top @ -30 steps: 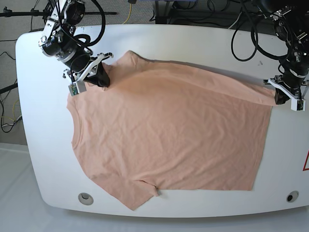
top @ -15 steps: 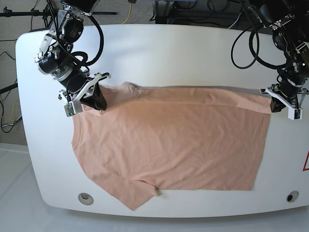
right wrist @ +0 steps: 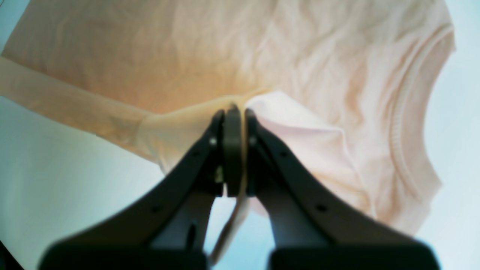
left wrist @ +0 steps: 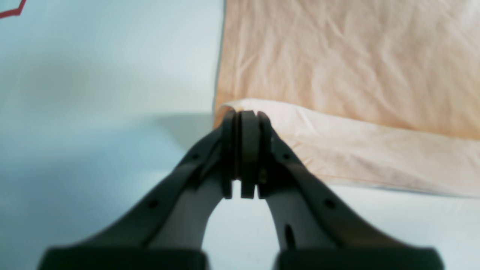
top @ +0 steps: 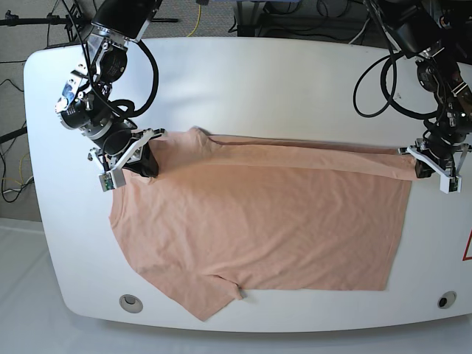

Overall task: Fold the T-shirt properly
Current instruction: 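Lift the shoulder edge with both grippers and fold it toward the hem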

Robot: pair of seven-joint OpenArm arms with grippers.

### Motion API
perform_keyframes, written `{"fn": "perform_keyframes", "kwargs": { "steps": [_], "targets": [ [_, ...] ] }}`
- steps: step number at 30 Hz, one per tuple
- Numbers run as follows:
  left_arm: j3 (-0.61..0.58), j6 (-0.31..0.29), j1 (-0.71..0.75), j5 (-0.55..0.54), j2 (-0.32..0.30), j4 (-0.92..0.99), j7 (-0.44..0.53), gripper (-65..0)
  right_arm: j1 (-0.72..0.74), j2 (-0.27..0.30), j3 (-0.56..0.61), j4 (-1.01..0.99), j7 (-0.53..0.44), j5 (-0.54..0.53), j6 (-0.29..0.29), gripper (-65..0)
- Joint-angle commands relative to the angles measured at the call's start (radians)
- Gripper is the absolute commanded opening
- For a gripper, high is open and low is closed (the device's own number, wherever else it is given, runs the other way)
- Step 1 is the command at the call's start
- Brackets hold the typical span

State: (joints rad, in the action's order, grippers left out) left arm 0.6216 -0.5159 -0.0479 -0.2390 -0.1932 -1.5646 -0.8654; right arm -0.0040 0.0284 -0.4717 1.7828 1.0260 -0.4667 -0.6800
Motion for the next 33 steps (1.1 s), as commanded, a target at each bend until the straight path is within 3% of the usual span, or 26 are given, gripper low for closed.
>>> {"fn": "perform_keyframes", "kwargs": {
  "steps": [1,17,33],
  "targets": [
    [-0.016,0.000,-0.028,-0.001,-0.015,0.017,0.062,-65.0,0.028,0.028,-0.002,-0.010,-0.028,-0.017,-0.002,-65.0],
    [-0.118,0.006,-0.031,0.017,-0.015,0.122,0.236,-65.0,0.106,0.066,0.000,-0.093,-0.065,-0.017,0.003,-65.0],
    [-0.122,0.006,-0.073,0.020,-0.019,0.157,0.259,-65.0,0.155,0.081,0.001,-0.137,-0.069,0.004,0.003,-65.0]
  ]
}}
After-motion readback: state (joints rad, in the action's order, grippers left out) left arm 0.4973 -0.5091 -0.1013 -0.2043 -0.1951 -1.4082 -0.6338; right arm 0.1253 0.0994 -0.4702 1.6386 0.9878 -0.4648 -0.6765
